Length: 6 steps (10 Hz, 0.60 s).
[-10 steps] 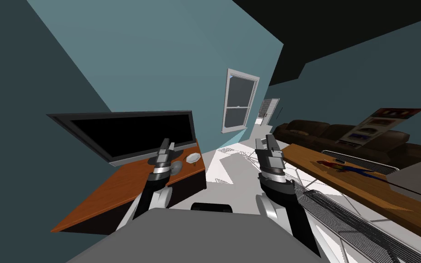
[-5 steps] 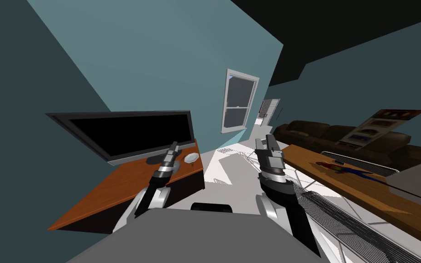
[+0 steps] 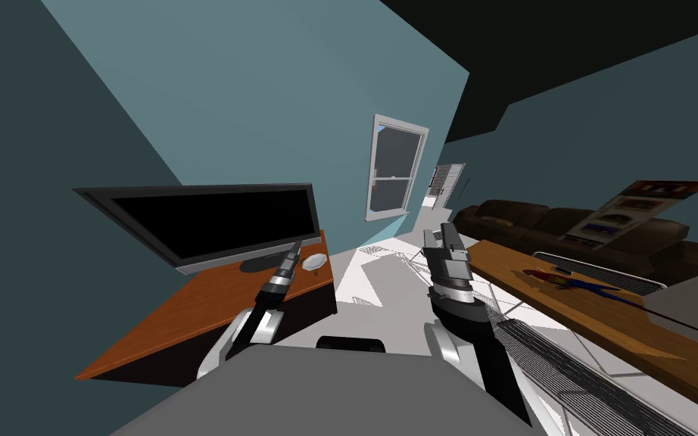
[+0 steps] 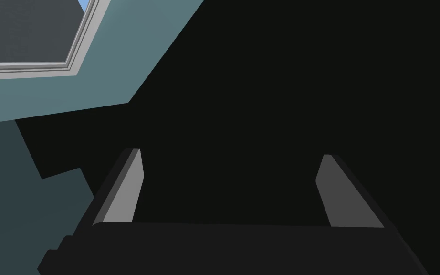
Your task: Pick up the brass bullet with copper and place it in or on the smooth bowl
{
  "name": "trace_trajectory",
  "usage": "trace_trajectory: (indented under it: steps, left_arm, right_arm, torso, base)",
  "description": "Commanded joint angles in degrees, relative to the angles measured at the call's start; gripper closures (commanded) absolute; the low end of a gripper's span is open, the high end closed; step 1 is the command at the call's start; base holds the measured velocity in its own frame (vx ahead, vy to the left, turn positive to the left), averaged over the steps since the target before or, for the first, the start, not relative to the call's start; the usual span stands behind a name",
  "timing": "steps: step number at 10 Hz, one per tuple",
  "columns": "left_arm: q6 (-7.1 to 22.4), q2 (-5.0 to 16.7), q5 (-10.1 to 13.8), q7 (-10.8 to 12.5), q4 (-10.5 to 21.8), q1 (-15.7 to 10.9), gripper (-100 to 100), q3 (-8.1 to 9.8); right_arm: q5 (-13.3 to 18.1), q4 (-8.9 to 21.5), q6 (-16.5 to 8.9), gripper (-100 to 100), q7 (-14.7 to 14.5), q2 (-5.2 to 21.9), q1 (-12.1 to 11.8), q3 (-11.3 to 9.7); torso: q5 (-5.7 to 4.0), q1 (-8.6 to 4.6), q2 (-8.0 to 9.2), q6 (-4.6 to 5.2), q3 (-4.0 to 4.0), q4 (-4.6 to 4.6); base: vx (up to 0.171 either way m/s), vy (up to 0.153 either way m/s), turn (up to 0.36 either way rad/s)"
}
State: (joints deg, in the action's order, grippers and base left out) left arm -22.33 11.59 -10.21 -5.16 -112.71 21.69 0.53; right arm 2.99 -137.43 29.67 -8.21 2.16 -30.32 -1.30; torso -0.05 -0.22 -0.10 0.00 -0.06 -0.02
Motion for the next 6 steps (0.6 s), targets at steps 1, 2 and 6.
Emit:
trace_trajectory:
  steps: [1,2,6]
  left_arm:
    - [2.01,1.82,-1.22,0.03,2.86,-1.08,-100,-0.22]
    - [2.01,1.82,-1.22,0.03,3.72,-1.08,-100,-0.22]
    - [4.41,3.96,-2.95,-0.06,9.58,-2.92,-100,-0.43]
  right_arm:
    - [0.00,0.00,0.00,0,0.00,0.00,0.00,0.00]
    - [0.00,0.00,0.00,0,0.00,0.00,0.00,0.00]
    - [0.00,0.00,0.00,0,0.00,0.00,0.00,0.00]
  torso:
    - [0.00,0.00,0.00,0.00,0.00,0.00]
    - [-0.02,-0.10,-0.04,-0.01,-0.02,-0.01]
    - [-0.03,-0.07,0.03,-0.01,0.02,0.00]
  base:
    - [0.036,-0.093,0.017]
    - [0.016,-0.077,0.016]
    - [0.011,-0.072,0.013]
